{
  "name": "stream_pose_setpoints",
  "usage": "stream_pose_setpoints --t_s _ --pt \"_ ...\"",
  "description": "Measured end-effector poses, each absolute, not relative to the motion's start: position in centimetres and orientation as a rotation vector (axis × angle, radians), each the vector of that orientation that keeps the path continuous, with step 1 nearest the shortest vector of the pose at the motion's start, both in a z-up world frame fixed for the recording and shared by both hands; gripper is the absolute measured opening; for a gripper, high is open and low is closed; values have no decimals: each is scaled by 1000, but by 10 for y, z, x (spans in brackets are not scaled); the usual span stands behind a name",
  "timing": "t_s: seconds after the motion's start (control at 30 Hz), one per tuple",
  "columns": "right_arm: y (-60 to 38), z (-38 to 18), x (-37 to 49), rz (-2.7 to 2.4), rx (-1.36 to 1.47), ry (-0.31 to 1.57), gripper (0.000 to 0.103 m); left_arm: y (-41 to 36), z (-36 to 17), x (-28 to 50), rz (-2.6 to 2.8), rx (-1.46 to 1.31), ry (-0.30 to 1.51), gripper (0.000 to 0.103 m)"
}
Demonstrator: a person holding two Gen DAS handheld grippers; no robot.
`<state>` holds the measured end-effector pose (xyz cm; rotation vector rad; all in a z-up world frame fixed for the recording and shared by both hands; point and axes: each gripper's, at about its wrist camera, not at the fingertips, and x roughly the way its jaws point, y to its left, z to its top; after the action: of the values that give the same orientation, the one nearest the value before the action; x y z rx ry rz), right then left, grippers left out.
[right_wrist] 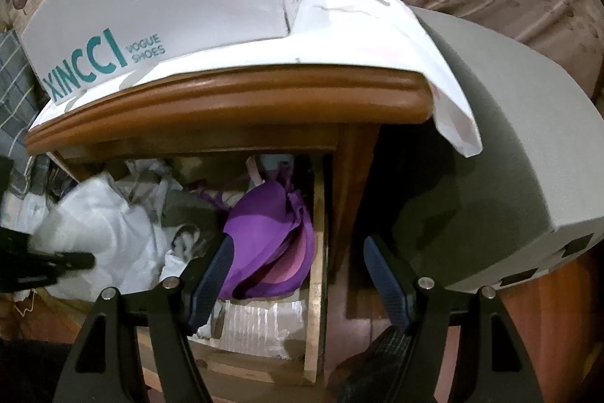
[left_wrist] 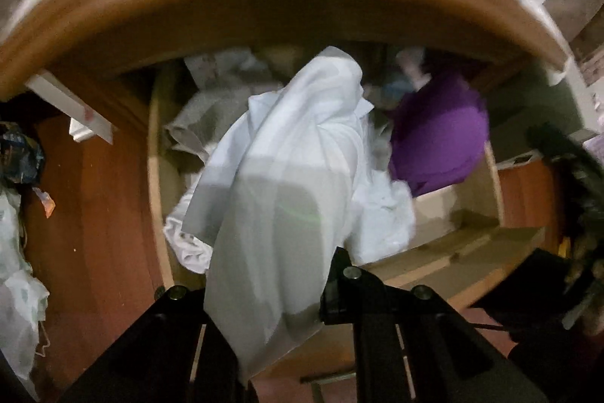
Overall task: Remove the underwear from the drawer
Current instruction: 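Grasp the white rolled underwear with the right gripper while the left holds the white cloth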
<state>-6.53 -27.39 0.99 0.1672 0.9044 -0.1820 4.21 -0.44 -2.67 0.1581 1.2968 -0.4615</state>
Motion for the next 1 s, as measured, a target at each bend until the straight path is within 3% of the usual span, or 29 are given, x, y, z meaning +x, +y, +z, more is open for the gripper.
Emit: stream_pose_setpoints --t_s 0.2,0.37,1.0 --pt "-263 -4 -59 -121 174 962 73 9 10 28 -459 104 1178 11" --pt "-247 -21 -51 2 238 1074 73 19 9 26 -412 16 1124 11" --pt "-130 -111 24 10 80 1601 73 90 10 21 -372 -138 1113 12"
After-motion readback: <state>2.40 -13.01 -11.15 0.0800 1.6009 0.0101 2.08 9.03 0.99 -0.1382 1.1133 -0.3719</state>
